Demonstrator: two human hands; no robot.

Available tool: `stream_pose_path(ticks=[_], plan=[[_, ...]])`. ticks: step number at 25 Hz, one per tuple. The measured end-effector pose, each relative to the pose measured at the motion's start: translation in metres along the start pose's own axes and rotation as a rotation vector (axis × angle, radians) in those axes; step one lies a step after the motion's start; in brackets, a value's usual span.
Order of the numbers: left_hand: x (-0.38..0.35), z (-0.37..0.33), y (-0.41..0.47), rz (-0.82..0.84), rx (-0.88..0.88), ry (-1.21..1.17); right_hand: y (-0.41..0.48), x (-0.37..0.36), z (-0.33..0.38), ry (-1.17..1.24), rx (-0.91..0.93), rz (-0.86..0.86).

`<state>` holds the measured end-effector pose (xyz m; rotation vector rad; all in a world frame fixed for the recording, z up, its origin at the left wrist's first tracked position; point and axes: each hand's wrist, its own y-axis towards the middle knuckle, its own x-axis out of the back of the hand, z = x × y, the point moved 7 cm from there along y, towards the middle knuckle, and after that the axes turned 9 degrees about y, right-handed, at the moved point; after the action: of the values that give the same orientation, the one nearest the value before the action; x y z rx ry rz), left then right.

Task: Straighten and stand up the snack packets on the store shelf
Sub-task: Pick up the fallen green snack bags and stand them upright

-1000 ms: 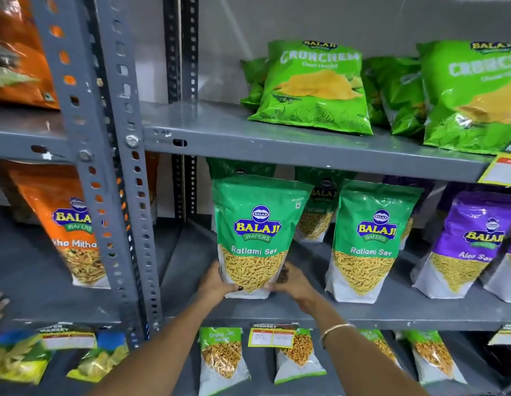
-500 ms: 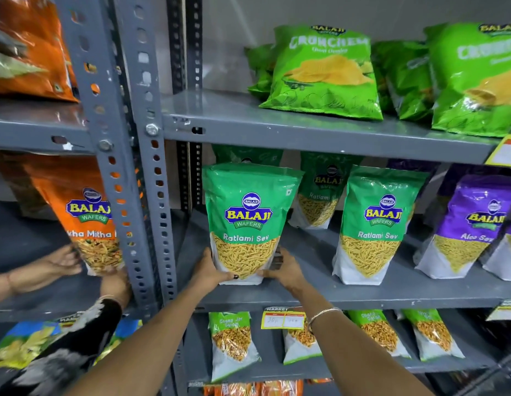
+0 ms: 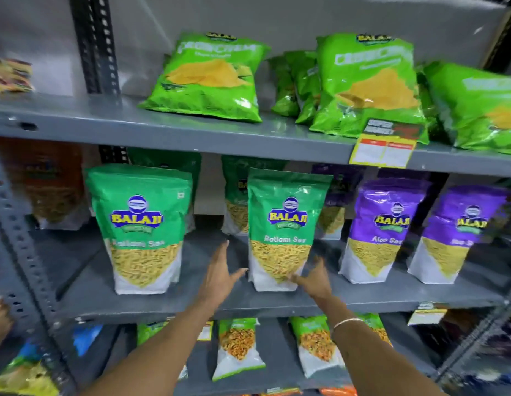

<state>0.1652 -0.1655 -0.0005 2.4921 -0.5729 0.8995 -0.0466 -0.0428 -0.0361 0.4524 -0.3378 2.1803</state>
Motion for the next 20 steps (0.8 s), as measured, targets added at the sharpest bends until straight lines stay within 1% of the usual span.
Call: stream_pose_path(ticks=[1,2,3,7,11,14,20], plan=[[-0.02,-0.006,0.008,0.111,0.131,-0.102,0.023,-0.004,-0.02,-0.013,-0.016,0.077],[-0.038,-0.006,0.015,0.192,0.236,-0.171,0.037,-0.007,-0.029,0.001,-0.005,0.114],[-0.051,-0.004,0.02,0.222,0.291,-0.215,0.038,-0.006,-0.026,0.0,0.005,0.134],[-0.075,0.028,0.03,0.116,0.368,-0.2,0.022,-0.003,0.002,0.108,0.074,0.194],[-0.044,0.019,0.019,0.041,0.353,-0.145,0.018,-0.021,0.013,0.109,0.117,0.258],[-0.031,0.025,0.017,0.023,0.325,-0.122,0.011,-0.032,0.016,0.104,0.126,0.247],[-0.018,0.026,0.012,0.075,0.32,-0.121,-0.006,-0.035,0.026,0.073,0.097,0.233]])
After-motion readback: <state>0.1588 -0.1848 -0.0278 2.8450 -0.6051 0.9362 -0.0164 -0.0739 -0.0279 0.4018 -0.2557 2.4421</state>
